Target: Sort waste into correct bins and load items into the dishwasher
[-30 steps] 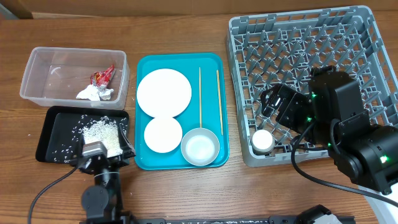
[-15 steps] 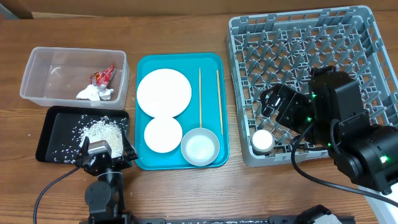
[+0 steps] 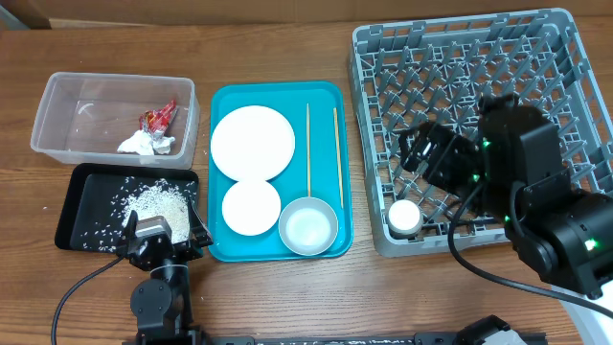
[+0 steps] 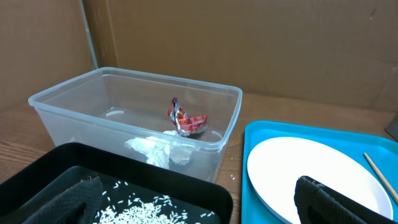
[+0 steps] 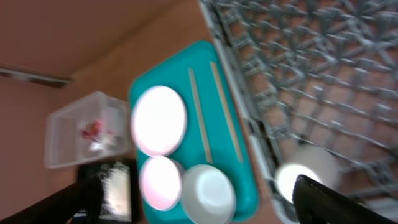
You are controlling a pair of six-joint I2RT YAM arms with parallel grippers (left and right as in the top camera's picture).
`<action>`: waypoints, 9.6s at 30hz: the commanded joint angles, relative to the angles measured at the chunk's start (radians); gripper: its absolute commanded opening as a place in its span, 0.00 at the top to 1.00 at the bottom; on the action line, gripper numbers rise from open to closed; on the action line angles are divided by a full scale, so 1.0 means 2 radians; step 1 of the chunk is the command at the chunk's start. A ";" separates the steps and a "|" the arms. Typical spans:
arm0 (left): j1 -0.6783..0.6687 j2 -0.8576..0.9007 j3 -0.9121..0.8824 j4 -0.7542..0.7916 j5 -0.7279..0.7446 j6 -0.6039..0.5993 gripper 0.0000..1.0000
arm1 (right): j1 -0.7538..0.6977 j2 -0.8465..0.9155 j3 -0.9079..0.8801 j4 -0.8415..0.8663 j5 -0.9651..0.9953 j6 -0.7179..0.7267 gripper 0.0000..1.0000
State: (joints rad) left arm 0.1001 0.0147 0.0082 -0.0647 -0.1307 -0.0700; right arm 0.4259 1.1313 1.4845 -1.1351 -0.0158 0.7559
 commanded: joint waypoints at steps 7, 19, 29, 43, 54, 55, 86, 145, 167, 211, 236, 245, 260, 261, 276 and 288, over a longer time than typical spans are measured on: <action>0.002 -0.005 -0.002 0.001 -0.001 0.009 0.00 | 0.114 0.178 0.003 0.014 0.031 -0.058 0.21; 0.002 -0.005 -0.002 0.001 -0.001 0.009 0.00 | 0.115 0.427 0.004 0.210 0.033 -0.102 0.43; 0.002 -0.005 -0.002 0.001 -0.001 0.009 0.00 | 0.112 0.497 0.004 0.270 0.013 -0.101 0.47; 0.002 -0.005 -0.002 0.001 -0.001 0.009 0.00 | 0.109 0.519 0.046 0.192 0.031 -0.102 0.96; 0.002 -0.005 -0.002 0.001 -0.001 0.009 0.00 | 0.105 0.506 0.240 0.000 0.088 -0.132 0.96; 0.002 -0.005 -0.002 0.001 -0.001 0.009 0.00 | 0.099 0.505 0.253 -0.013 0.100 -0.132 0.96; 0.002 -0.005 -0.002 0.001 -0.001 0.009 0.00 | -0.001 0.354 0.213 -0.025 -0.019 -0.293 0.41; 0.002 -0.005 -0.002 0.001 -0.001 0.009 0.00 | 0.091 0.479 0.045 0.150 0.032 -0.224 0.63; 0.002 -0.005 -0.002 0.001 -0.001 0.009 0.00 | 0.091 0.540 0.043 0.151 0.061 -0.200 0.63; 0.002 -0.005 -0.002 0.001 -0.001 0.009 0.00 | -0.042 0.439 0.128 0.012 0.018 -0.357 0.57; 0.002 -0.005 -0.002 0.001 -0.001 0.009 0.00 | 0.239 0.260 -0.105 0.077 0.096 -0.135 0.19; 0.002 -0.005 -0.002 0.001 -0.001 0.009 0.00 | 0.157 0.265 -0.153 0.135 0.001 -0.186 0.34; 0.002 -0.005 -0.002 0.001 -0.001 0.009 0.00 | 0.147 0.311 -0.195 0.164 -0.034 -0.214 0.69; 0.002 -0.005 -0.002 0.001 -0.001 0.009 0.00 | 0.147 0.311 -0.198 0.167 -0.041 -0.220 0.70; 0.002 -0.005 -0.002 0.001 -0.001 0.009 0.00 | 0.145 0.225 -0.020 0.000 0.218 -0.099 0.96; 0.002 -0.005 -0.002 0.001 -0.001 0.009 0.00 | 0.212 0.201 0.034 -0.278 0.585 0.166 0.96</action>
State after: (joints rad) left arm 0.1001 0.0151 0.0082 -0.0643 -0.1307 -0.0700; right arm 0.8726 1.5108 1.5692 -1.6722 1.0012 0.8703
